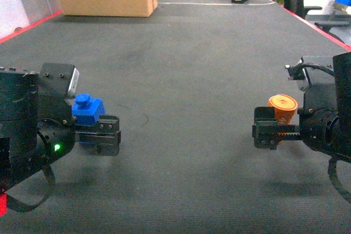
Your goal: Sort blue parts and orange caps into right shelf containers
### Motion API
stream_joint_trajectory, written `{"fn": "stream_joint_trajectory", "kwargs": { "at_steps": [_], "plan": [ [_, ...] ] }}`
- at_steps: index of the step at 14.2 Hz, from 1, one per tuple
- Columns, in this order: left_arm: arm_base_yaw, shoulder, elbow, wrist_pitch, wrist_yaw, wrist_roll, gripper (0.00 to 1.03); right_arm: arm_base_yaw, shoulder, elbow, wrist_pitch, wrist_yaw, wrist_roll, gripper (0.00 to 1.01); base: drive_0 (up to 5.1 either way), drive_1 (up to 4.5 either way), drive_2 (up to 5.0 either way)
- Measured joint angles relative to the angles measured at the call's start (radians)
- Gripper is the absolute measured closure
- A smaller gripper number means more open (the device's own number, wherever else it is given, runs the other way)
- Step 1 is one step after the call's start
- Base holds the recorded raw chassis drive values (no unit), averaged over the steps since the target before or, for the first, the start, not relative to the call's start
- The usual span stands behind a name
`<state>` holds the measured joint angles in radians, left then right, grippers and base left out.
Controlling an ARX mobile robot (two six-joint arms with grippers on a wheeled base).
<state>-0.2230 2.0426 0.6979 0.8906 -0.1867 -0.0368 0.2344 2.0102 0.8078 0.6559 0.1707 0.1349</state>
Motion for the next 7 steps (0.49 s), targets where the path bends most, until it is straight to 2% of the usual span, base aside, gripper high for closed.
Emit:
{"fn": "stream_joint_trajectory", "kwargs": {
  "at_steps": [7],
  "plan": [
    [0.016, 0.058, 0.063, 0.010, -0.006, 0.010, 0.05, -0.005, 0.037, 0.044, -0.002, 0.024, 0.028, 0.04, 0.0, 0.00, 0.0]
  ]
}}
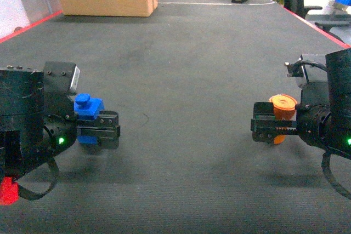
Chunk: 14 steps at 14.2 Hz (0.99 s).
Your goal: Sort blue parts and orange caps into right shelf containers
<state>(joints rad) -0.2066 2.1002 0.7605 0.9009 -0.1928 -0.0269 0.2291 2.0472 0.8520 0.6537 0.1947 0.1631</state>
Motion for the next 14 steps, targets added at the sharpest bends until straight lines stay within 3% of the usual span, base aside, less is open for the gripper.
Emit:
{"fn": "stream_joint_trajectory", "kwargs": {
  "at_steps": [3, 5, 9, 14],
  "plan": [
    [-0.001, 0.007, 0.010, 0.010, -0.004, 0.000, 0.08, 0.001, 0.000, 0.002, -0.014, 0.002, 0.007, 0.33, 0.0, 0.00, 0.0],
    [-0.004, 0.007, 0.011, 0.005, -0.005, 0.000, 0.26, 0.001, 0.001, 0.002, -0.015, 0.002, 0.012, 0.51, 0.0, 0.00, 0.0],
    [-0.004, 0.008, 0.011, 0.006, -0.001, -0.007, 0.59, 0.000, 0.000, -0.007, 0.020, 0.002, 0.011, 0.56, 0.0, 0.00, 0.0],
    [0.006, -0.076, -0.056, 0.031, -0.019, -0.031, 0.60, 0.000, -0.086, -0.093, 0.079, 0.006, -0.012, 0.56, 0.0, 0.00, 0.0]
  ]
}}
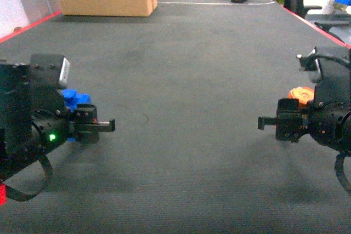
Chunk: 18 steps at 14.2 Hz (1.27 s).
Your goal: Sort blue parts and orange caps into right shelf containers
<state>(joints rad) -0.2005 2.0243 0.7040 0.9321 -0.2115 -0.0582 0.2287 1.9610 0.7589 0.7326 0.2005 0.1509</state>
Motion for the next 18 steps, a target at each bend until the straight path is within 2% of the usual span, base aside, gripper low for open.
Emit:
{"fn": "stream_joint_trajectory", "kwargs": {
  "at_steps": [3, 5, 6, 7, 8, 11, 12, 14, 15, 16, 17, 18],
  "plan": [
    [0.016, -0.188, -0.100, 0.058, -0.034, -0.004, 0.60, 0.005, -0.157, -0.091, 0.058, 0.032, -0.027, 0.56, 0.0, 0.00, 0.0],
    [0.021, -0.373, -0.232, 0.064, -0.087, -0.016, 0.60, 0.028, -0.317, -0.205, 0.088, 0.071, -0.047, 0.56, 0.0, 0.00, 0.0],
    [-0.034, -0.595, -0.376, 0.034, -0.140, -0.021, 0.60, 0.075, -0.536, -0.333, 0.061, 0.114, -0.060, 0.56, 0.0, 0.00, 0.0],
    [-0.173, -0.950, -0.490, -0.123, -0.229, -0.029, 0.60, 0.149, -0.911, -0.485, -0.112, 0.214, -0.049, 0.56, 0.0, 0.00, 0.0],
    [-0.220, -1.118, -0.510, -0.195, -0.300, -0.032, 0.60, 0.180, -1.111, -0.527, -0.217, 0.286, -0.026, 0.56, 0.0, 0.00, 0.0],
    [-0.251, -1.292, -0.512, -0.275, -0.347, -0.031, 0.60, 0.240, -1.342, -0.543, -0.359, 0.366, -0.026, 0.56, 0.0, 0.00, 0.0],
    [-0.275, -1.347, -0.512, -0.315, -0.360, -0.028, 0.60, 0.273, -1.420, -0.538, -0.419, 0.398, -0.040, 0.56, 0.0, 0.00, 0.0],
    [-0.282, -1.348, -0.512, -0.327, -0.364, -0.027, 0.60, 0.282, -1.426, -0.537, -0.426, 0.401, -0.047, 0.56, 0.0, 0.00, 0.0],
    [-0.278, -1.351, -0.509, -0.356, -0.354, -0.021, 0.60, 0.275, -1.428, -0.537, -0.441, 0.378, -0.059, 0.56, 0.0, 0.00, 0.0],
    [-0.244, -1.392, -0.500, -0.472, -0.273, 0.002, 0.60, 0.241, -1.455, -0.548, -0.457, 0.302, -0.085, 0.56, 0.0, 0.00, 0.0],
    [-0.185, -1.461, -0.522, -0.557, -0.184, 0.027, 0.60, 0.167, -1.516, -0.582, -0.474, 0.211, -0.116, 0.57, 0.0, 0.00, 0.0],
    [-0.147, -1.495, -0.543, -0.575, -0.146, 0.035, 0.60, 0.126, -1.549, -0.599, -0.484, 0.170, -0.124, 0.57, 0.0, 0.00, 0.0]
  ]
}}
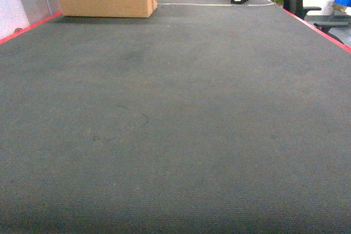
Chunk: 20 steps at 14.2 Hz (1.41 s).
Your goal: Sort blue parts and orange caps into right shelf containers
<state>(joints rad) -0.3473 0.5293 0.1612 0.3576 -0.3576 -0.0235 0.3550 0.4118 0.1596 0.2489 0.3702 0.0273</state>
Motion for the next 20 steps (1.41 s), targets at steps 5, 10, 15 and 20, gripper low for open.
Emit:
{"fn": "stream_joint_trajectory", "kwargs": {
  "at_steps": [5, 10, 15, 20],
  "plan": [
    [0.153, -0.142, -0.076, -0.069, 0.160, 0.006, 0.60, -0.156, -0.118, -0.068, -0.050, -0.166, -0.013, 0.57, 0.0, 0.00, 0.0],
    [0.334, -0.259, -0.116, -0.142, 0.346, 0.008, 0.60, -0.361, -0.213, -0.110, -0.104, -0.351, -0.020, 0.57, 0.0, 0.00, 0.0],
    [0.346, -0.350, -0.151, -0.181, 0.357, 0.010, 0.60, -0.355, -0.406, -0.146, -0.257, -0.371, -0.021, 0.57, 0.0, 0.00, 0.0],
    [0.347, -0.518, -0.150, -0.371, 0.357, 0.010, 0.60, -0.355, -0.407, -0.146, -0.255, -0.370, -0.021, 0.57, 0.0, 0.00, 0.0]
  ]
}}
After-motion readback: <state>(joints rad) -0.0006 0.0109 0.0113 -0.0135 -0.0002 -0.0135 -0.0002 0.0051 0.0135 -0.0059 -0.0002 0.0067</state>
